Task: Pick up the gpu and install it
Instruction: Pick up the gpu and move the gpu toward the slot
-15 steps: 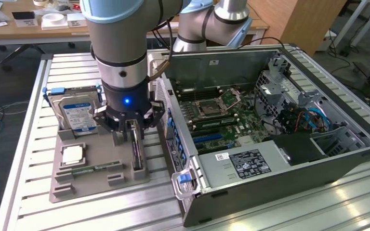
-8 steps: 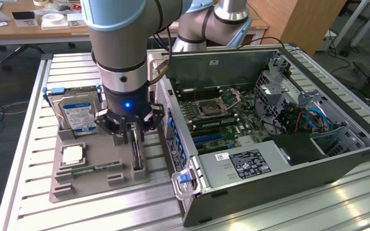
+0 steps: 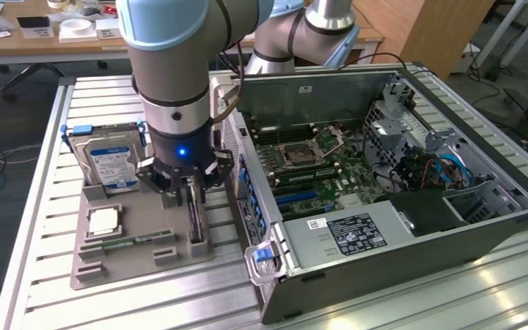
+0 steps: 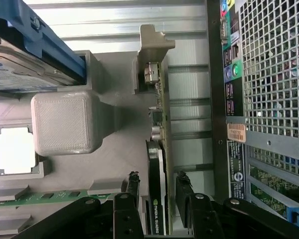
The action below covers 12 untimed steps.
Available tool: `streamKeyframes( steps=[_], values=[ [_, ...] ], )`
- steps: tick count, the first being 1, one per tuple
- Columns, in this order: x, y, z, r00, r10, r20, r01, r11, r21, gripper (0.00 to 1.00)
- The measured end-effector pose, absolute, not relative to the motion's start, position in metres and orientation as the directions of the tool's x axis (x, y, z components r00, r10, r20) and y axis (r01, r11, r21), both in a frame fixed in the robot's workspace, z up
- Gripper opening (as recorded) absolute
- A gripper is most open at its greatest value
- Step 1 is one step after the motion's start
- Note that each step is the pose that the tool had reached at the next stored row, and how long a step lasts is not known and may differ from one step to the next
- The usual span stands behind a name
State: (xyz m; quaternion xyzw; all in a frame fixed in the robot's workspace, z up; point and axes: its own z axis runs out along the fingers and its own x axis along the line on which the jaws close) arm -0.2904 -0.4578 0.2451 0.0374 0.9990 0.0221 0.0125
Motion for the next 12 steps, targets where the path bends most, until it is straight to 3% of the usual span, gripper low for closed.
streamKeyframes(
  steps=[12],
  values=[
    [-0.29,-0.452,0.233,-0.997,0.075,-0.023,0.074,0.996,0.045,0.43]
  ],
)
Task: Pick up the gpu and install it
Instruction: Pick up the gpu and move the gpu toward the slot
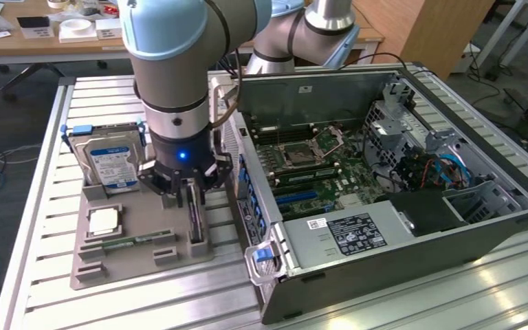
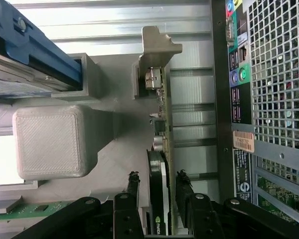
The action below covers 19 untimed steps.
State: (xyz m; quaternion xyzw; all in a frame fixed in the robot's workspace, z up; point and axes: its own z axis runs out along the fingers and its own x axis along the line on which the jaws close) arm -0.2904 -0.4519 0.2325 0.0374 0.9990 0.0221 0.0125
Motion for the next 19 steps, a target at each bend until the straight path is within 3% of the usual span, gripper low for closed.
streamKeyframes(
  steps=[19],
  values=[
    [-0.2904,-0.454,0.2312,-0.997,0.075,-0.023,0.074,0.996,0.045,0.43]
  ],
)
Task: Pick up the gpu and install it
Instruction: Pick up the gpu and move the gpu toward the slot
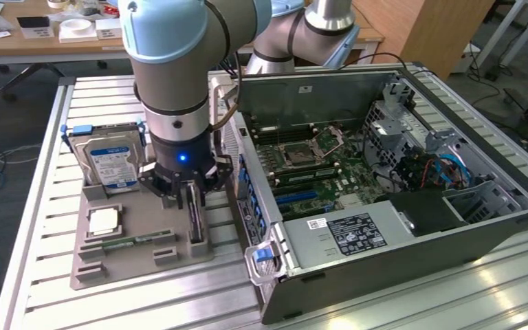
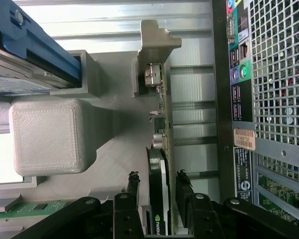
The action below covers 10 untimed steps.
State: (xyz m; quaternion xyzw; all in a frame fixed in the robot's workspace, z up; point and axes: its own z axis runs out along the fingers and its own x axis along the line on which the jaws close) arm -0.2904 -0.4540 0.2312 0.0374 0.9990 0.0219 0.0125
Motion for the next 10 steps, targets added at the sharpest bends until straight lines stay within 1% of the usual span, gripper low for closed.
streamKeyframes(
  steps=[10],
  values=[
    [-0.2891,-0.4544,0.2312,-0.997,0.075,-0.023,0.074,0.996,0.045,0.43]
  ],
)
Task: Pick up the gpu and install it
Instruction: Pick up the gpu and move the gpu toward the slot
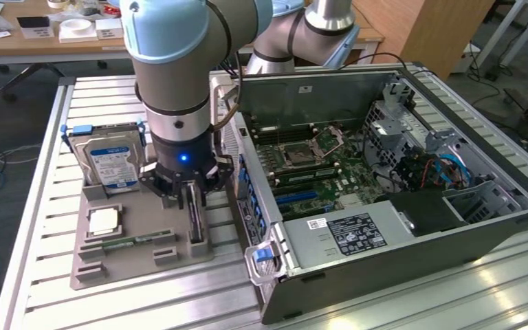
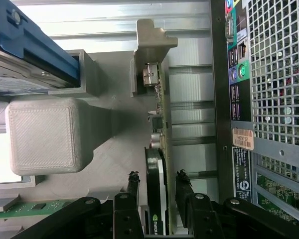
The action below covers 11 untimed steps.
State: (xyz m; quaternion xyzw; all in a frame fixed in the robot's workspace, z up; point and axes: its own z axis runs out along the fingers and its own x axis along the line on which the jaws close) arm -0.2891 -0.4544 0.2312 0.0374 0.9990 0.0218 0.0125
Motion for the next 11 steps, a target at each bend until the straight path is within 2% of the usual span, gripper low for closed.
streamKeyframes(
  steps=[11],
  values=[
    [-0.289,-0.4543,0.2312,-0.997,0.075,-0.023,0.074,0.996,0.045,0.43]
  ],
)
